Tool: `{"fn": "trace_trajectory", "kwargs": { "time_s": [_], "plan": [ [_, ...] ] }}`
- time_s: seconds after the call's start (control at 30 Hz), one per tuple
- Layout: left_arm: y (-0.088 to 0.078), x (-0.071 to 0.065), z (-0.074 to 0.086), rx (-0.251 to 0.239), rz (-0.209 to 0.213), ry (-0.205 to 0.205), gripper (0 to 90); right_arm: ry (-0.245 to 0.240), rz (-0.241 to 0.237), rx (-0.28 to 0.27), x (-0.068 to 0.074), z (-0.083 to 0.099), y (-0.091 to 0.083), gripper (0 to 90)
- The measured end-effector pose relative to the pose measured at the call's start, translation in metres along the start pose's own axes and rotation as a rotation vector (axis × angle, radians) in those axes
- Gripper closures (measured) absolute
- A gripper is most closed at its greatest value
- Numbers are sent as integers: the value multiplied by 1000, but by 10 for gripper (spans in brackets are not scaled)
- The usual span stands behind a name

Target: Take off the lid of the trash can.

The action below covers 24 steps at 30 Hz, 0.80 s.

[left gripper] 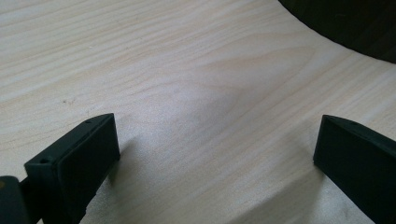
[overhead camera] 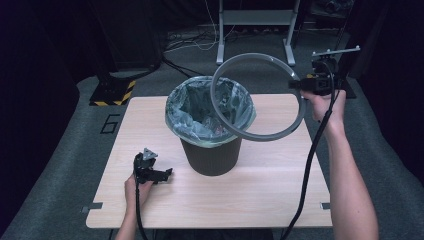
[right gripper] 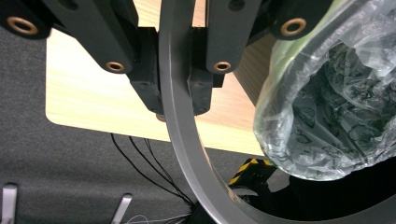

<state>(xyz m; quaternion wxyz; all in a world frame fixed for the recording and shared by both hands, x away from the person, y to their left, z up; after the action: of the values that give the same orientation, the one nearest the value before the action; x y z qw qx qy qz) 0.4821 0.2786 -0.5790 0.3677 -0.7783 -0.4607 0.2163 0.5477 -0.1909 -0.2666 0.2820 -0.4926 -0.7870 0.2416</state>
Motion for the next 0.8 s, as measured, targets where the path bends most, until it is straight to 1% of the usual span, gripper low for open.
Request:
{"fn": "trace_trajectory", "kwargs": {
  "time_s": [0.07,0.13,0.2,0.27,0.33,0.47,0.63,0.8],
  "plan": [
    [0,0,0,0,0,0,1,11,5,0,-7,3,-2,784],
    [0,0,0,0,0,0,1,15,5,-2,-9,4,-3,784],
    [0,0,0,0,0,0,1,22,13,-2,-15,7,-4,784],
    [0,0,0,0,0,0,1,24,18,-1,-17,8,-5,784],
    [0,0,0,0,0,0,1,30,25,4,-23,11,-6,785],
    [0,0,0,1,0,-1,1,39,30,-1,-28,13,-9,784],
    [0,0,0,0,0,0,1,46,47,-7,-37,15,-16,785],
    [0,0,0,0,0,0,1,63,56,-15,-46,19,-20,785]
  ]
}}
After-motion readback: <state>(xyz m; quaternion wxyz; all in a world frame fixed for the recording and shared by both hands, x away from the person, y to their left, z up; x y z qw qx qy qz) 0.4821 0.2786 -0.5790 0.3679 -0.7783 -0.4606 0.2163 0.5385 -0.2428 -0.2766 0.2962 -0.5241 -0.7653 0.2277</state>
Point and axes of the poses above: each handheld gripper's, and its own axes: y roughly forward along the jaws, z roughly out of its underside, x roughly to its left, the point moved 7 cm from there along y, roughly forward along the jaws, and after that the axes turned 6 degrees about x, right-handed, at the moved point
